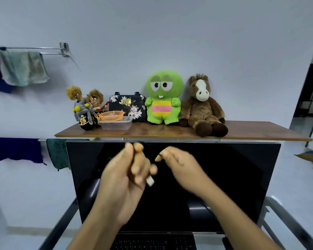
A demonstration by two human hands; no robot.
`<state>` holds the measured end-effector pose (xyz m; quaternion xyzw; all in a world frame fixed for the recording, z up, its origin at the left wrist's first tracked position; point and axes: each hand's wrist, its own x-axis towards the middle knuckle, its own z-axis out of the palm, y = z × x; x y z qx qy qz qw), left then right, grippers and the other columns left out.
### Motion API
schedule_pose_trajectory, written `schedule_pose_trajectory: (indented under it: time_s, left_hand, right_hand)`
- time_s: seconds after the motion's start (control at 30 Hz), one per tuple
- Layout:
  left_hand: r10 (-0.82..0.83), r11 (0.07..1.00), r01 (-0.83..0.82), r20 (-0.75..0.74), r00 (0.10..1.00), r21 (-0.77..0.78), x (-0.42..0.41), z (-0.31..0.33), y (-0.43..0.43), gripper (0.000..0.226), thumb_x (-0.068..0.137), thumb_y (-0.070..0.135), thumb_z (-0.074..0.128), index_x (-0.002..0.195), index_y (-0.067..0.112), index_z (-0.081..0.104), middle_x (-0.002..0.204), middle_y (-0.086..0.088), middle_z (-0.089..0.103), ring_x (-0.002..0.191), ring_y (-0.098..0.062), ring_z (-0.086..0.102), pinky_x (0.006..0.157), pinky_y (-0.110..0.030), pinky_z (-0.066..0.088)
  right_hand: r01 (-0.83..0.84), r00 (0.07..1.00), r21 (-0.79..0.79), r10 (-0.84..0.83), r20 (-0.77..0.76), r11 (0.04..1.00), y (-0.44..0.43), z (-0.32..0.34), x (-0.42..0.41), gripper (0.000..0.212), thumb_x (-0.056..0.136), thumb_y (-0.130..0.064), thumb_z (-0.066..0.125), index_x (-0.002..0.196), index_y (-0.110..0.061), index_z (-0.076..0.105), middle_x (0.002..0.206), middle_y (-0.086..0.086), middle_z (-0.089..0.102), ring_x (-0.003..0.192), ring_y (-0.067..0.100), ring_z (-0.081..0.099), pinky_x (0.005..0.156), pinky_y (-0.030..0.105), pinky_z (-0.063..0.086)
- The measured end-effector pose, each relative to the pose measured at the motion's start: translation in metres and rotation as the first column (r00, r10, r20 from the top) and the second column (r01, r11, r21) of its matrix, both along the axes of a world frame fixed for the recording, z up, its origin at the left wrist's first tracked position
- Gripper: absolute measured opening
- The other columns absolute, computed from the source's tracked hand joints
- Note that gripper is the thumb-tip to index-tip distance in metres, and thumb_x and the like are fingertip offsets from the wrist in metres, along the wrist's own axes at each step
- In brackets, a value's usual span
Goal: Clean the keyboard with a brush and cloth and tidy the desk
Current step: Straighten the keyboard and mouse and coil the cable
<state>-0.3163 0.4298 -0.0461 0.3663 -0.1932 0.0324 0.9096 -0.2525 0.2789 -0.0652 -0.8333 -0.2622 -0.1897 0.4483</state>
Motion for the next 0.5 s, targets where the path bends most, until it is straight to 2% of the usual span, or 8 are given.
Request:
schedule_pose_trajectory:
  time_s: [0.07,0.13,0.23,0.3,0.33,0.37,0.43,0.5]
  left_hand:
    - [0.156,0.979,-0.152,0.022,0.987,-0.133,0.019,0.018,0.004,0.030,0.102,0.026,0.036,0.087,0.010,0.056,0.050,0.004,0.043,0.041,-0.010,0.042,0.058,-0.025,0.053]
    - [0.428,0.899,-0.436,0.118,0.896,0.049,0.042,0.026,0.011,0.028,0.103,0.024,0.037,0.091,0.010,0.058,0.056,0.002,0.059,0.054,-0.014,0.058,0.065,-0.027,0.053]
    - [0.499,0.268,-0.719,0.546,0.673,0.641,0.069,0.008,0.022,0.024,0.101,0.023,0.044,0.083,0.013,0.058,0.066,0.002,0.070,0.064,-0.013,0.066,0.071,-0.035,0.052]
    - [0.300,-0.092,-0.592,0.589,0.750,0.801,0.070,-0.010,0.024,0.030,0.099,0.026,0.048,0.072,0.014,0.051,0.063,0.001,0.068,0.061,-0.017,0.064,0.069,-0.037,0.053]
    - [0.264,-0.110,-0.514,0.524,0.810,0.851,0.066,-0.019,0.023,0.033,0.099,0.028,0.048,0.070,0.014,0.051,0.060,-0.001,0.066,0.056,-0.017,0.061,0.064,-0.036,0.052]
    - [0.247,0.004,-0.421,0.407,0.879,0.907,0.059,-0.027,0.021,0.036,0.101,0.029,0.047,0.069,0.015,0.054,0.055,-0.002,0.062,0.048,-0.016,0.055,0.059,-0.034,0.049]
    - [0.169,0.462,-0.123,0.049,0.984,0.878,0.036,-0.033,0.011,0.041,0.102,0.034,0.043,0.074,0.010,0.060,0.045,-0.002,0.047,0.038,-0.015,0.039,0.056,-0.033,0.042]
    - [-0.055,0.829,0.178,-0.240,0.969,0.530,0.018,-0.027,0.003,0.040,0.100,0.034,0.042,0.077,0.006,0.058,0.044,0.000,0.031,0.036,-0.013,0.027,0.055,-0.033,0.042]
  right_hand:
    - [-0.048,0.994,-0.061,0.042,-0.104,0.997,0.014,-0.021,-0.007,0.025,0.104,-0.020,0.043,0.087,-0.021,0.061,0.069,-0.020,0.059,0.066,-0.008,0.053,0.064,0.010,0.036]
    - [-0.129,0.963,-0.204,0.073,-0.259,0.970,0.023,-0.032,-0.018,0.023,0.105,-0.024,0.039,0.100,-0.014,0.060,0.076,-0.011,0.056,0.062,0.000,0.049,0.061,0.019,0.039]
    - [-0.251,0.928,-0.428,0.090,-0.362,0.868,0.024,-0.025,-0.029,0.027,0.106,-0.026,0.036,0.113,-0.011,0.057,0.098,0.001,0.060,0.075,0.007,0.055,0.065,0.016,0.043]
    - [-0.192,0.977,-0.488,0.118,-0.179,0.852,0.017,-0.008,-0.029,0.025,0.103,-0.025,0.042,0.107,-0.011,0.062,0.106,0.006,0.067,0.093,0.018,0.062,0.081,0.027,0.049]
    - [-0.158,0.987,-0.479,0.130,-0.093,0.863,0.012,0.003,-0.029,0.022,0.102,-0.024,0.047,0.103,-0.012,0.065,0.103,0.005,0.069,0.095,0.018,0.063,0.085,0.031,0.050]
    - [-0.134,0.990,-0.452,0.137,-0.027,0.882,0.005,0.014,-0.026,0.018,0.100,-0.023,0.051,0.098,-0.014,0.067,0.098,0.000,0.070,0.092,0.013,0.063,0.085,0.030,0.050]
    - [-0.098,0.992,-0.353,0.120,0.042,0.931,-0.011,0.031,-0.015,0.010,0.095,-0.021,0.060,0.093,-0.018,0.069,0.085,-0.009,0.067,0.081,0.000,0.061,0.078,0.020,0.048]
    - [-0.098,0.995,-0.176,0.099,0.001,0.979,-0.023,0.039,-0.005,0.005,0.092,-0.020,0.065,0.091,-0.017,0.069,0.080,-0.006,0.066,0.076,-0.001,0.058,0.074,0.020,0.046]
